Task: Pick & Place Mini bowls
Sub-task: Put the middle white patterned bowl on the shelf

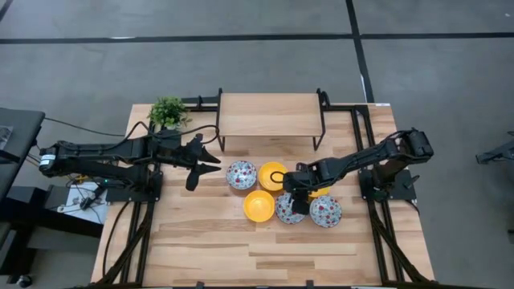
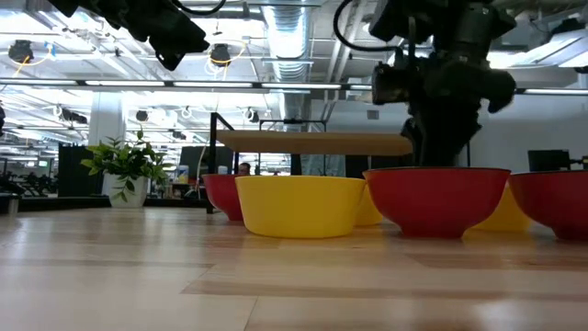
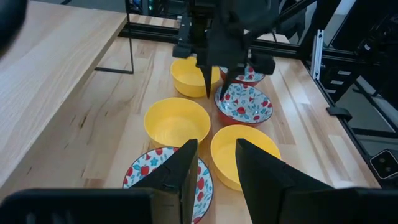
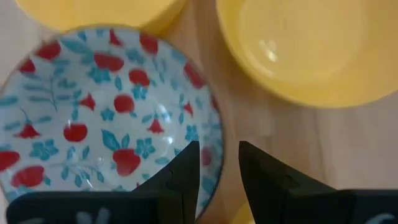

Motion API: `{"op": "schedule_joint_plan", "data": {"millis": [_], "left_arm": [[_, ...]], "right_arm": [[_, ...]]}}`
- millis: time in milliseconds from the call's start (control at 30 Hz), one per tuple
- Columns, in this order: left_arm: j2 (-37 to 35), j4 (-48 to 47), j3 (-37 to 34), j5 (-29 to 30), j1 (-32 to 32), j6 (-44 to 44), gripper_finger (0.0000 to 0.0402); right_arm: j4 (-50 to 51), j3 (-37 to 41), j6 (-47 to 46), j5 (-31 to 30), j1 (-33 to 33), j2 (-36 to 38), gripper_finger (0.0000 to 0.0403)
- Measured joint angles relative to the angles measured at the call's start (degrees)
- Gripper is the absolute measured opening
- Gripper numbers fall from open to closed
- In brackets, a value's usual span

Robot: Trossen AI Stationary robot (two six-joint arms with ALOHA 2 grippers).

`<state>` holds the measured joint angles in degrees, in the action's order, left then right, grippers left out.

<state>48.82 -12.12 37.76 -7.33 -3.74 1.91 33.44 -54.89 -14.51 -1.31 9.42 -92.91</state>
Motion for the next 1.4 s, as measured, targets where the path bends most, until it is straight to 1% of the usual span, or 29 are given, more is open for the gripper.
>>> {"op": "schedule_joint_plan", "data": {"millis": [367, 467, 567, 700, 800, 933, 1000, 1100, 1267, 1400], "left_arm": [[0.0, -0.02, -0.04, 0.46, -0.01, -0.15, 0.0108], [0.0, -0.02, -0.04, 0.45, -0.01, -0.15, 0.0108], [0.0, -0.02, -0.04, 0.44, -0.01, -0.15, 0.0108], [0.0, -0.02, -0.04, 0.44, -0.01, -0.16, 0.0108], [0.0, -0.04, -0.04, 0.44, -0.01, -0.15, 0.0108], [0.0, -0.04, -0.04, 0.44, -0.01, -0.15, 0.0108], [0.0, -0.04, -0.04, 0.44, -0.01, -0.17, 0.0108], [0.0, -0.05, -0.04, 0.44, -0.01, -0.17, 0.0108], [0.0, -0.06, -0.04, 0.44, -0.01, -0.17, 0.0108], [0.0, -0.06, -0.04, 0.44, -0.01, -0.17, 0.0108]], "right_arm": [[0.02, 0.0, -0.04, 0.06, -0.19, 0.07, 0.0102], [0.01, 0.0, -0.04, 0.06, -0.19, -0.17, 0.0095], [-0.49, 0.0, -0.04, 0.06, -0.19, -0.17, 0.0075], [-0.54, 0.0, -0.04, 0.31, -0.19, -0.16, 0.0035], [-1.03, -0.2, -0.11, 2.38, -0.38, 0.04, 0.001], [-0.76, -0.11, -0.26, 3.27, -0.61, 0.01, 0.0018], [-0.76, -0.11, -0.25, 3.43, -0.56, 0.01, 0.0015], [-0.8, -0.13, -0.23, 5.83, -0.9, 0.03, 0.0006], [-0.51, -0.09, -0.08, 10.15, -1.66, 0.02, 0.0005], [-0.23, -0.15, 0.28, 11.11, -1.88, 1.02, 0.0003]]}}
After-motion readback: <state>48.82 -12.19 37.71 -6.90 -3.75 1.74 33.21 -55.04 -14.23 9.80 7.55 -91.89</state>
